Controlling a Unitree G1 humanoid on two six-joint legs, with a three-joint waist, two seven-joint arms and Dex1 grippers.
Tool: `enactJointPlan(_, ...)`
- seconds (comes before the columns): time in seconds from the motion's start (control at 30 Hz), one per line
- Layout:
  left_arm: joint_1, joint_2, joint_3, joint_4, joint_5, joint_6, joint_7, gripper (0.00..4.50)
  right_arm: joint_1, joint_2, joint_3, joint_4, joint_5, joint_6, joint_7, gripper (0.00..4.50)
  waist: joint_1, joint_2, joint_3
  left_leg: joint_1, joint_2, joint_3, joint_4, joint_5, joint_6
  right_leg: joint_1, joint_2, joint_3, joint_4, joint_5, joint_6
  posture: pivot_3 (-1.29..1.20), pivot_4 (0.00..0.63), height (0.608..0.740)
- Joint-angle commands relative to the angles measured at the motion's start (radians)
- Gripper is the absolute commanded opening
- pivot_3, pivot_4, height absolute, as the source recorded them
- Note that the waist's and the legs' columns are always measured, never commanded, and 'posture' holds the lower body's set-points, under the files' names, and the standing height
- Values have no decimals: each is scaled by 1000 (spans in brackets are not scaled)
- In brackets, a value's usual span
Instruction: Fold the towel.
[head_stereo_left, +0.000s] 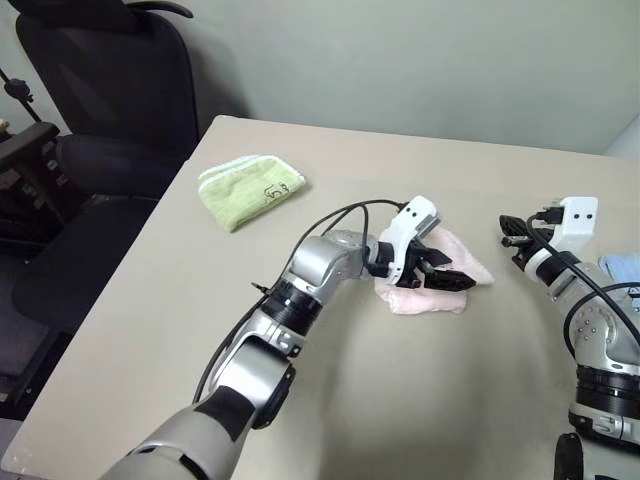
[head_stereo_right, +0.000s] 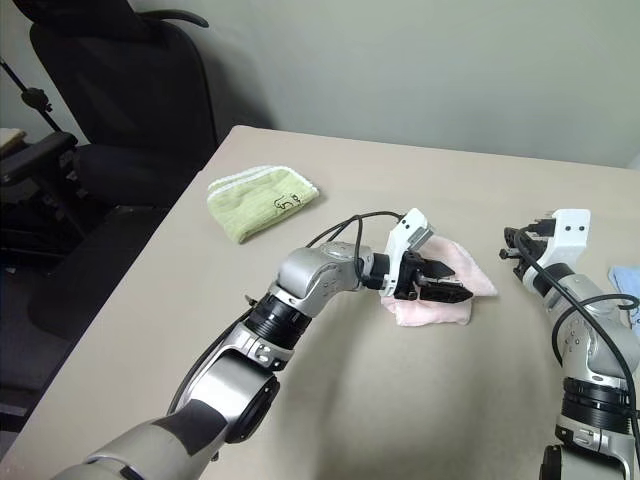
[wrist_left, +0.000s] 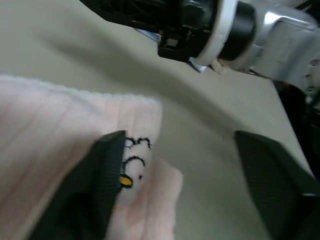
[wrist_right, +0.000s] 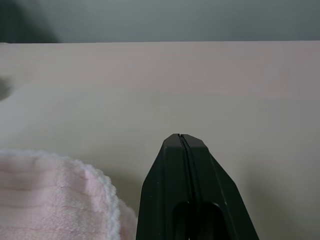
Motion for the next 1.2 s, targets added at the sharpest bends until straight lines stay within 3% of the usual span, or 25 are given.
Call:
enactJointPlan(0.03,6,1,37,-68,-26,25,9,4015,-23,-22,-1,-10,-8,-29,1,0,1,0,0,0,0,0,2,0,1,0,0,0,0,0,0,0,150,740)
enactJointPlan(0.77,10,0,41,-79,-27,37,15,4015,-23,-25,2,-7,-5,-34,0,0,2,1,0,0,0,1,5,-1,2,2,-1,0,0,3,2,0,150,740)
enactJointPlan(0.83,26,33,109,-65,-3,-17,80,4015,-15,-36,26,-40,10,-18,37,0,2,1,0,0,0,1,5,-1,2,2,-1,0,0,3,2,0,150,740)
enactJointPlan(0.97,123,71,178,-11,63,-224,171,2748,125,-51,218,-184,15,26,171,0,-10,3,-2,4,2,1,5,-1,2,3,1,1,0,3,2,0,150,740)
enactJointPlan(1.2,195,99,212,-64,53,-253,166,2748,132,-37,230,-170,-7,18,147,0,-1,4,-1,1,0,0,7,-1,3,0,1,2,-2,4,3,0,150,740)
